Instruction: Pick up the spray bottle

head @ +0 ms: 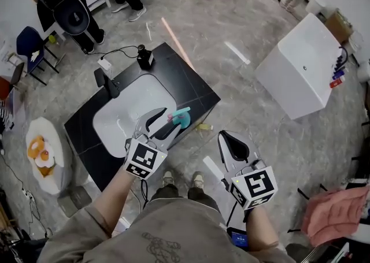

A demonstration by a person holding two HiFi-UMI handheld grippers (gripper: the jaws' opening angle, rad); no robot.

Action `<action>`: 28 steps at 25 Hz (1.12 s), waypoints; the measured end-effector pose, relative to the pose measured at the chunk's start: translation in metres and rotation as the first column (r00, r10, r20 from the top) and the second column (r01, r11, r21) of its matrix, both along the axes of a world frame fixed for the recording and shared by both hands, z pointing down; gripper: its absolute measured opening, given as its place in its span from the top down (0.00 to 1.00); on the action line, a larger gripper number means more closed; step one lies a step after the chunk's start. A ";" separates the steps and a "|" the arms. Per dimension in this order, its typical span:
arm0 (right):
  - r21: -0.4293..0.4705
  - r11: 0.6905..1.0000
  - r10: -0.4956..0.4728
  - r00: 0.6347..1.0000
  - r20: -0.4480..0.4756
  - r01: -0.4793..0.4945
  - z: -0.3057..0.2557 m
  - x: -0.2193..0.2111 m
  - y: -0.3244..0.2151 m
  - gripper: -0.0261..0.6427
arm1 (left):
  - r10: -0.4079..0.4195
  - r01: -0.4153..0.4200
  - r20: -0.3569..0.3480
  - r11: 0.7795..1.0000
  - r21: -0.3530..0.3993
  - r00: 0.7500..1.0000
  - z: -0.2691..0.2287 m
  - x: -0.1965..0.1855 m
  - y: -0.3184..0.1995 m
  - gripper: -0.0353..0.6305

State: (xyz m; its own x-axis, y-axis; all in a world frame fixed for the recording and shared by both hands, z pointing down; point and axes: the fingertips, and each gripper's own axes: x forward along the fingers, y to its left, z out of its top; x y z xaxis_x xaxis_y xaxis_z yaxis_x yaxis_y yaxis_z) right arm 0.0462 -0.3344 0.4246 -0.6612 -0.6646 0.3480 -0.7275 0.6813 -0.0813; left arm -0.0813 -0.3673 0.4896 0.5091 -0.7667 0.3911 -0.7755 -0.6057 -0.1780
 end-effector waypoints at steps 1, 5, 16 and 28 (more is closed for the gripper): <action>-0.006 1.000 0.001 1.000 -0.006 -0.001 0.004 -0.001 -0.001 0.92 | 0.006 -0.006 0.001 1.000 -0.009 1.000 0.007 -0.001 -0.004 0.61; -0.030 1.000 0.004 1.000 -0.010 -0.005 0.015 -0.005 -0.007 0.92 | 0.039 -0.039 -0.005 0.998 -0.053 0.999 0.032 0.002 -0.017 0.61; -0.117 0.993 0.011 0.999 -0.038 -0.015 0.048 -0.011 -0.010 0.92 | 0.059 -0.067 -0.042 0.974 -0.216 0.997 0.102 0.012 -0.035 0.61; -0.164 0.986 -0.026 0.996 -0.086 0.011 0.067 -0.018 0.003 0.92 | 0.081 -0.083 -0.018 0.952 -0.293 0.997 0.142 0.021 -0.044 0.72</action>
